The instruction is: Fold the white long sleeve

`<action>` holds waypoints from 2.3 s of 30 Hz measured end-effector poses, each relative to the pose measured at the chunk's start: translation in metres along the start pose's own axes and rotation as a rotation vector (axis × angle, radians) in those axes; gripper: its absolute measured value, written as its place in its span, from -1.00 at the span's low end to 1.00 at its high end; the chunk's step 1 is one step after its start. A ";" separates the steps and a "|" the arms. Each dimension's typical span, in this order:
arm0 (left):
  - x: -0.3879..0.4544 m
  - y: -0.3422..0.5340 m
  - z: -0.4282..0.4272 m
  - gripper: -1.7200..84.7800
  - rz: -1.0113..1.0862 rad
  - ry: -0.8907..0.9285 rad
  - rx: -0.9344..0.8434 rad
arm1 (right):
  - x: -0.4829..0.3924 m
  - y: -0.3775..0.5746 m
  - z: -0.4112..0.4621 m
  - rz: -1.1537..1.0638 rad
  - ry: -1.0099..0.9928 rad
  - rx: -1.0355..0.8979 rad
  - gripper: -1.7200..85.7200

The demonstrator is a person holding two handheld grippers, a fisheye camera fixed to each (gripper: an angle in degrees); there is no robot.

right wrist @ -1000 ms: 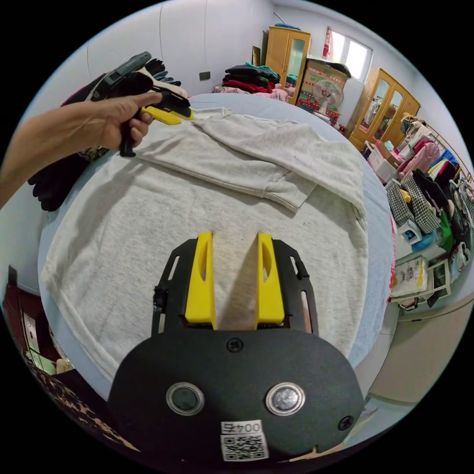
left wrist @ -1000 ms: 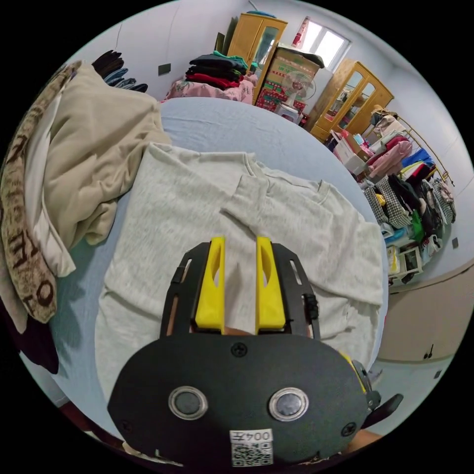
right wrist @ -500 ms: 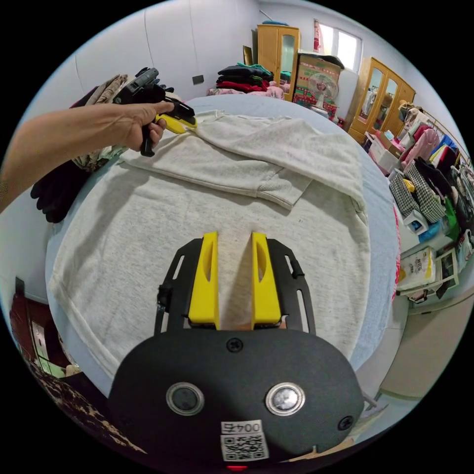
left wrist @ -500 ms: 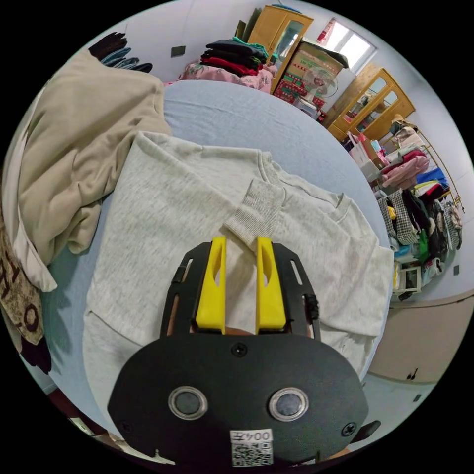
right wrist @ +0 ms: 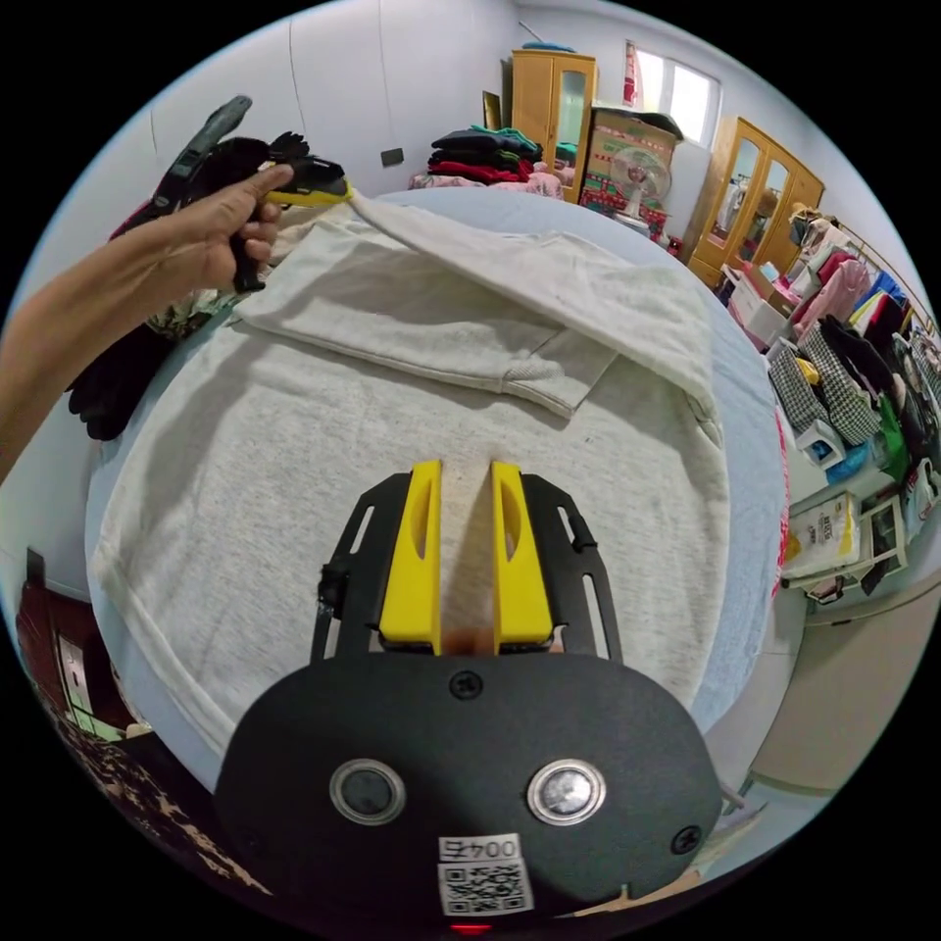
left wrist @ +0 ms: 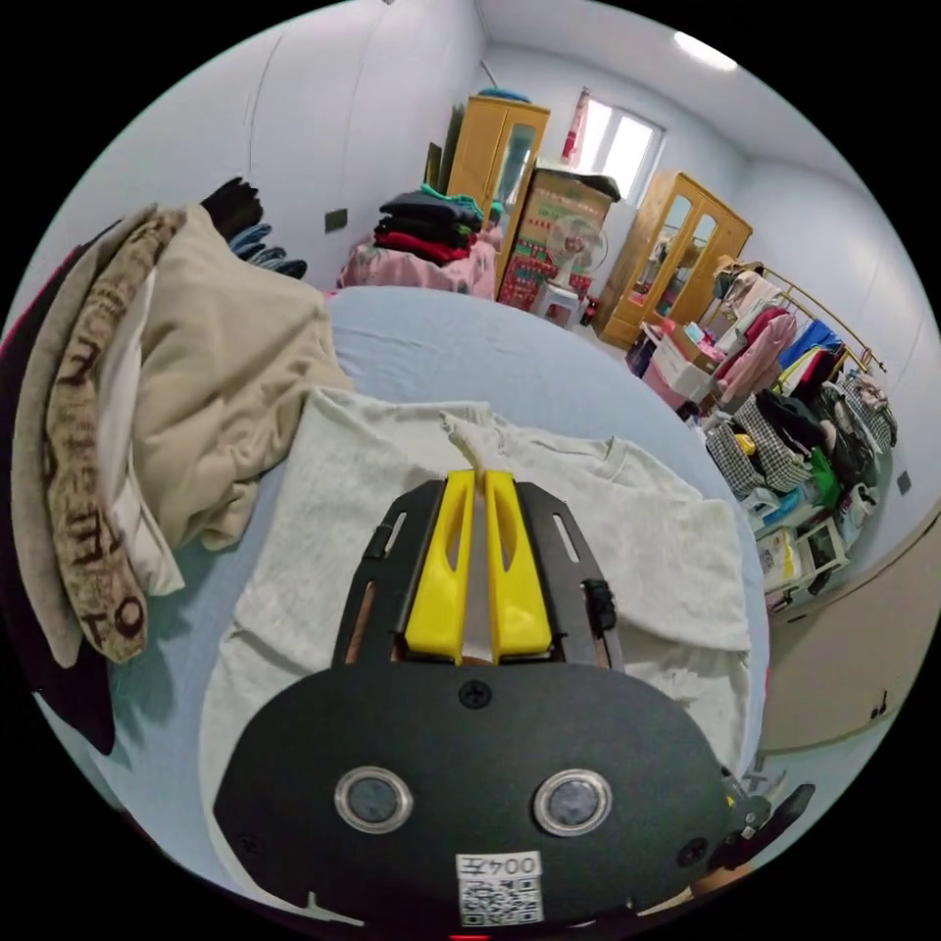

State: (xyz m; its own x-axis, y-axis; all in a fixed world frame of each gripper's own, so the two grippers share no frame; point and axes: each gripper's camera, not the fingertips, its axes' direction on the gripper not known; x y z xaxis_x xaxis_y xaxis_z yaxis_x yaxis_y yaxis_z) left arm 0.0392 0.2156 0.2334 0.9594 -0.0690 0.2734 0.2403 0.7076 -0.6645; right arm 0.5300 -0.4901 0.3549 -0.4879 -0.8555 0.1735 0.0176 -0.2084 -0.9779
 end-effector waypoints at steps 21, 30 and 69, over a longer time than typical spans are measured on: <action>0.015 -0.006 0.017 -0.95 0.286 0.288 -0.137 | 0.060 0.005 -0.031 -0.046 -0.009 -0.002 -0.78; 0.185 -0.028 0.042 -0.87 0.817 0.504 -0.283 | 0.092 0.002 -0.044 -0.015 -0.062 0.001 -0.79; 0.212 -0.090 0.191 -0.79 1.351 0.572 -0.462 | 0.097 -0.012 -0.059 -0.057 -0.002 0.000 -0.80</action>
State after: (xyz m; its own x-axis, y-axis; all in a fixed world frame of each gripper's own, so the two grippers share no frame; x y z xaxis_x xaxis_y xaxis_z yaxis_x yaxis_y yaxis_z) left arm 0.1928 0.2717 0.4842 0.3925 0.0956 -0.9148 -0.9083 0.1969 -0.3691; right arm 0.4310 -0.5425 0.3764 -0.4867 -0.8429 0.2293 -0.0104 -0.2569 -0.9664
